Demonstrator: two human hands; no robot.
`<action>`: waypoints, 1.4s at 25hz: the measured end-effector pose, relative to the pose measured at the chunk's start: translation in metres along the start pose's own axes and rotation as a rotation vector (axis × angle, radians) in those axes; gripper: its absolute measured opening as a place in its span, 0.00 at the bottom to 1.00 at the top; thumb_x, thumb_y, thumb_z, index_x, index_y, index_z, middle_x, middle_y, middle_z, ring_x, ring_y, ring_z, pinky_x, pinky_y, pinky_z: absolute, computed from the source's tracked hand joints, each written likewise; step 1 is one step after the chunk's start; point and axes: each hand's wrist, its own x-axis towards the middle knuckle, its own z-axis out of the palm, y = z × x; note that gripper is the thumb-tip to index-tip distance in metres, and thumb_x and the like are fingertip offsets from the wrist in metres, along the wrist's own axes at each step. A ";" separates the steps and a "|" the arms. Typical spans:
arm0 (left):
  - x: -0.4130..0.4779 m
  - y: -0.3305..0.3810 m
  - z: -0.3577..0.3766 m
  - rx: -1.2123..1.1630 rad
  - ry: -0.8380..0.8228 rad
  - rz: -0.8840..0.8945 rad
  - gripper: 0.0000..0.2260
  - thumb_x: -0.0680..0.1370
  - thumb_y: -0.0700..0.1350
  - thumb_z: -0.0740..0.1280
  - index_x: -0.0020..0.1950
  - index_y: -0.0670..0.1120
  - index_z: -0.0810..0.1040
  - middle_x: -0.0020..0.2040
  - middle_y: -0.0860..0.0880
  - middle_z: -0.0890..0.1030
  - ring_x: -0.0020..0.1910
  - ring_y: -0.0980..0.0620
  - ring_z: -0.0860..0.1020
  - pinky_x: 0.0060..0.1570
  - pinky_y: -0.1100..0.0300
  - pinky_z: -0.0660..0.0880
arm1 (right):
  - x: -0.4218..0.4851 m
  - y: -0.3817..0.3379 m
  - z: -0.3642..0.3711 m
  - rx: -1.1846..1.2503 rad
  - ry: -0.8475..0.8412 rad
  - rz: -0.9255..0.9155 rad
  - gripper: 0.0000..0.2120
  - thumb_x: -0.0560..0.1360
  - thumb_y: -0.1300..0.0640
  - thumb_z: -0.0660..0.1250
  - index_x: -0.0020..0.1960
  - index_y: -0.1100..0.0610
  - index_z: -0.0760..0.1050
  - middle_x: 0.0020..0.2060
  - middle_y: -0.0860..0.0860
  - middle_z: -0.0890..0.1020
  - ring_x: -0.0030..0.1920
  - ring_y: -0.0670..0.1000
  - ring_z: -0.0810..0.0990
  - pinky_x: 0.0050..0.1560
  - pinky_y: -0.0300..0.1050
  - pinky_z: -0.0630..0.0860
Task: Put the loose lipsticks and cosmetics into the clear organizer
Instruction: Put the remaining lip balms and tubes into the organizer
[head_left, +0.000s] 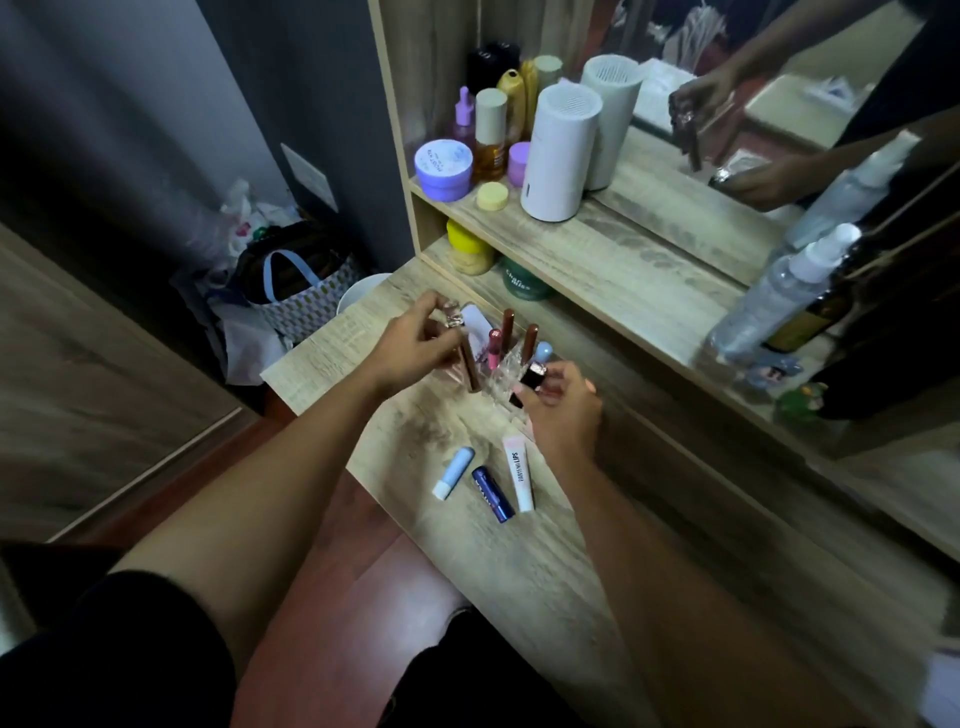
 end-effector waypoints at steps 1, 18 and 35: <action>0.005 0.005 0.005 0.058 -0.003 0.048 0.06 0.75 0.45 0.68 0.48 0.49 0.71 0.37 0.46 0.81 0.39 0.48 0.80 0.44 0.53 0.79 | 0.001 0.001 -0.004 0.010 0.036 -0.004 0.11 0.67 0.63 0.76 0.47 0.57 0.77 0.40 0.51 0.84 0.34 0.38 0.77 0.29 0.18 0.67; 0.021 0.010 0.039 0.664 -0.137 0.302 0.13 0.72 0.41 0.68 0.54 0.43 0.71 0.49 0.40 0.77 0.45 0.42 0.79 0.47 0.50 0.76 | 0.010 0.011 0.012 0.015 0.024 -0.023 0.10 0.68 0.66 0.73 0.47 0.58 0.77 0.44 0.55 0.83 0.45 0.52 0.83 0.49 0.48 0.81; 0.029 0.019 0.039 0.755 -0.172 0.370 0.11 0.73 0.43 0.69 0.52 0.40 0.76 0.46 0.41 0.81 0.45 0.45 0.79 0.48 0.51 0.75 | 0.011 0.014 0.024 -0.073 0.015 0.051 0.11 0.71 0.63 0.71 0.53 0.58 0.78 0.47 0.58 0.84 0.53 0.56 0.81 0.57 0.57 0.78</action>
